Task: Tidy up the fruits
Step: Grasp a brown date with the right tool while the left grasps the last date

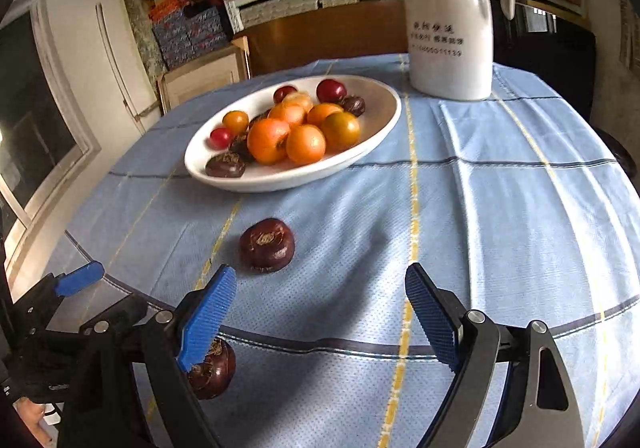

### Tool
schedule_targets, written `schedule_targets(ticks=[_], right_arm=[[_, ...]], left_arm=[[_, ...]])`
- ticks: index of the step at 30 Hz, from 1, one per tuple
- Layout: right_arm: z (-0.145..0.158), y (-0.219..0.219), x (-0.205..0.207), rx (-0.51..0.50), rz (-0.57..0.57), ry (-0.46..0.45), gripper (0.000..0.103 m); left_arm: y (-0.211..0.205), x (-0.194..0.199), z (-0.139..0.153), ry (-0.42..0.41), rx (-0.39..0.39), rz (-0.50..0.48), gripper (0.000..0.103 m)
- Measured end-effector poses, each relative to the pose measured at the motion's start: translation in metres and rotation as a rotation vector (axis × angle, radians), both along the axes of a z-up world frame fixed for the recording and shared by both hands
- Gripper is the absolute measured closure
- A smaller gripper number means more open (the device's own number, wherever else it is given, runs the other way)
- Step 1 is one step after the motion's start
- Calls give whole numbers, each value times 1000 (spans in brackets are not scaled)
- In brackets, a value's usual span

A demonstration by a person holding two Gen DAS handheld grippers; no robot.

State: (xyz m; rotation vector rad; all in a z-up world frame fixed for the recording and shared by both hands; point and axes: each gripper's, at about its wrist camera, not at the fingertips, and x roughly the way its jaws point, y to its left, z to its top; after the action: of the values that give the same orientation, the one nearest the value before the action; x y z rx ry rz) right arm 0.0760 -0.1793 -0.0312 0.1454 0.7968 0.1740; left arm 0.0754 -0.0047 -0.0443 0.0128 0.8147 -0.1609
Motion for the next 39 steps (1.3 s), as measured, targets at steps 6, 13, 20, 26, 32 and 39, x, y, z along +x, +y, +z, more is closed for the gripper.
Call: schedule_targets(ticks=[6,13,20,26,32,39], right_arm=[[-7,15,8,-47,27,24,16],[-14,33,24,-87,66,69,16],[-19,42,37,-106,84,89,16],[-20,42,37,-105,95,90,16],[-22,47,37,-133,112,99,9],[-26,59,40,-208,130,120,3]], left_arm=[[3,12,-16,107,-7,15,5],[-13,11,-22,122,111,5,4],[-10,11,-22,127,96,3,4],[-10,11,-22,127,97,3,4],[-10,11,-22,127,97,3,4],[-11,11,-22,127,98,4,4]])
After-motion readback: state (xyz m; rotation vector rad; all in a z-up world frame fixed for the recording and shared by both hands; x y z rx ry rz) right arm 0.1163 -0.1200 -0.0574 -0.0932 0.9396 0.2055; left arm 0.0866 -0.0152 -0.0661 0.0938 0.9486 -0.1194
